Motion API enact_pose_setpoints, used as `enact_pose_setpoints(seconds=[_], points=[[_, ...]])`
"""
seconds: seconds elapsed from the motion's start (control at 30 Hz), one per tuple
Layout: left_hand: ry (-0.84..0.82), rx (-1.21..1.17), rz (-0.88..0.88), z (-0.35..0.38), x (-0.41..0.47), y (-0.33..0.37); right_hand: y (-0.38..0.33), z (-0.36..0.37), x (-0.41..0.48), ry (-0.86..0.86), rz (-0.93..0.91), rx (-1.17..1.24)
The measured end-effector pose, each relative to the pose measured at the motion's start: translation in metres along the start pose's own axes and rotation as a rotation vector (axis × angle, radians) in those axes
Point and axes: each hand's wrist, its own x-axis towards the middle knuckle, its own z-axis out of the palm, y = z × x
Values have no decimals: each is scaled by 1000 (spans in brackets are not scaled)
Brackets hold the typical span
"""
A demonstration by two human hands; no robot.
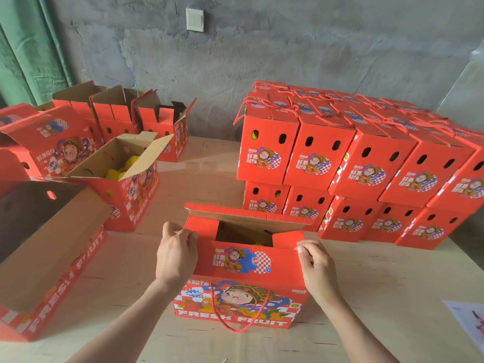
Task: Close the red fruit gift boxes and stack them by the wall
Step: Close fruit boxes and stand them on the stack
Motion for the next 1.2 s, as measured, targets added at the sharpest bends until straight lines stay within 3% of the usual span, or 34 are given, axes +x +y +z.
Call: enact_pose_setpoints(seconds=[0.3,0.63,0.77,0.97,1.2], points=[[-84,35,24,-2,4,2,-3,1,5,-26,-37,-189],[-114,18,-28,2,4,4,-11,-1,5,-35,125,-47],[-100,-46,-47,3,4,4,-14,-3,6,-104,41,19],[-136,0,-3,-4,2,10,0,-4,3,-26,-55,-29],[-273,155,59,-4,4,-2,5,-7,8,-321,19,7]])
